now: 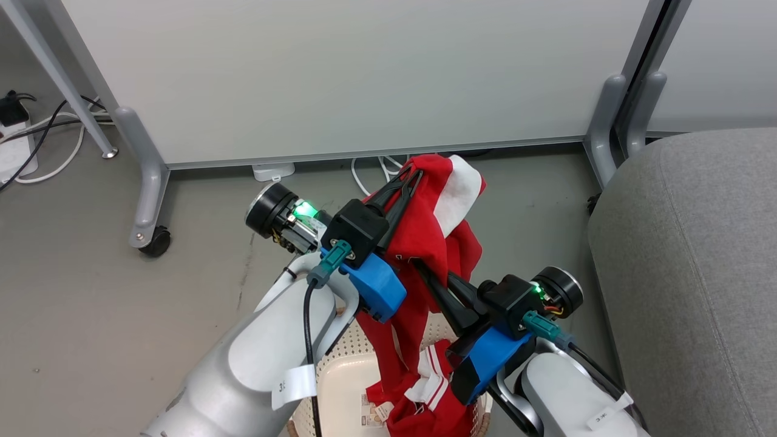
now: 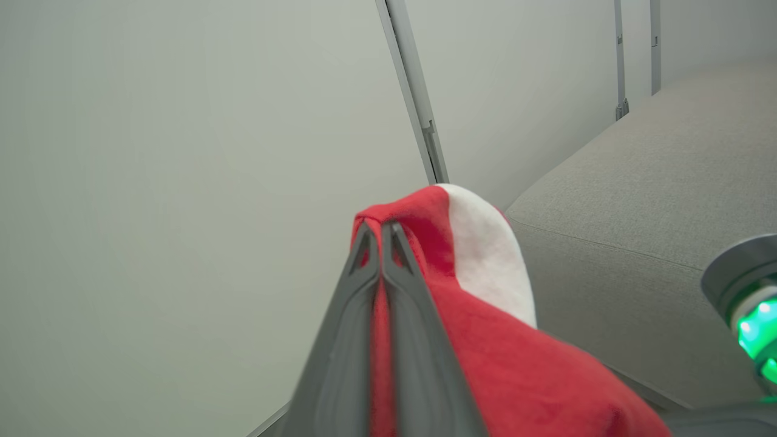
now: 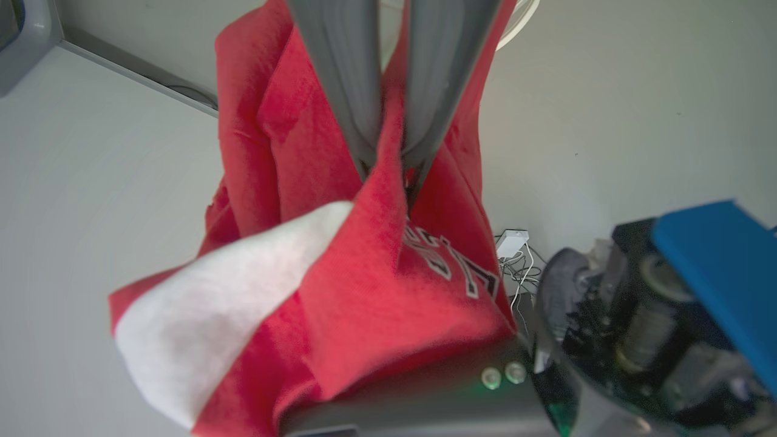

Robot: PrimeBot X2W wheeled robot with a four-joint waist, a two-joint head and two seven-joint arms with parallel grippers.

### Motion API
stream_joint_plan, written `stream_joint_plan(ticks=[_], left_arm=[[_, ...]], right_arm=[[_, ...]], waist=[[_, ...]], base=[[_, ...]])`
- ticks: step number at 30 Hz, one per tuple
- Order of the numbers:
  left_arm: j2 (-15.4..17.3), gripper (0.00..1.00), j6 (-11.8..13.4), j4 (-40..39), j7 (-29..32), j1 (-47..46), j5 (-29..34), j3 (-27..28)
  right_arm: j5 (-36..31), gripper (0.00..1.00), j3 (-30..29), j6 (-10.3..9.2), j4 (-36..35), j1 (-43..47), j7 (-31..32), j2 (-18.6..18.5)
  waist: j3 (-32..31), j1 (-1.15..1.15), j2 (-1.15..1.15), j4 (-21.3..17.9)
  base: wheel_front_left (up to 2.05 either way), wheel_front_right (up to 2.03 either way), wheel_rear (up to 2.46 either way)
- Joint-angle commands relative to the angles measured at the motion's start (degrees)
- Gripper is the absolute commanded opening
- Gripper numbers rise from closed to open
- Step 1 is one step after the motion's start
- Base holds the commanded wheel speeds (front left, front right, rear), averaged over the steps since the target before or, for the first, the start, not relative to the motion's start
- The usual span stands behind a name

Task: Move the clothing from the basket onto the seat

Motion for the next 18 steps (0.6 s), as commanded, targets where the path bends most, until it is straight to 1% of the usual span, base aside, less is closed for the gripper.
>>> stream_joint_plan(ticks=[1, 11, 12, 13, 18], left_arm=[[-0.1, 0.0, -0.1, 0.0, -0.3, 0.2, 0.2, 0.3], [-0.2, 0.0, -0.5, 0.5, -0.3, 0.7, 0.3, 0.6], [-0.3, 0.43, -0.4, 0.5, -0.3, 0.7, 0.3, 0.7], [-0.3, 1.0, -0.1, 0.4, -0.3, 0.5, 0.7, 0.6], [-0.3, 1.0, 0.2, -0.1, -0.3, 0.9, 0.9, 1.2]], right_arm=[[0.2, 0.0, 0.1, 0.02, 0.1, -0.3, 0.0, -0.2], [0.4, 0.0, 0.5, 0.03, -0.1, 0.1, 0.0, -0.2], [0.3, 0.0, 0.5, 0.03, -0.1, 0.1, 0.0, -0.2], [0.3, 0.0, 0.4, 0.03, -0.1, 0.1, 0.0, -0.2], [0.5, 0.0, 0.3, 0.03, -0.2, 0.5, 0.0, -0.2]], waist=[[-0.1, -0.01, 0.0, 0.0], [-0.4, -0.01, 0.0, -0.3], [-0.4, -0.01, 0.0, -0.3], [-0.5, -0.01, 0.0, -0.3], [-0.6, -0.01, 0.0, -0.4]], base=[[0.0, 0.0, 0.0], [0.0, 0.0, 0.0], [0.0, 0.0, 0.0], [0.0, 0.0, 0.0], [0.0, 0.0, 0.0]])
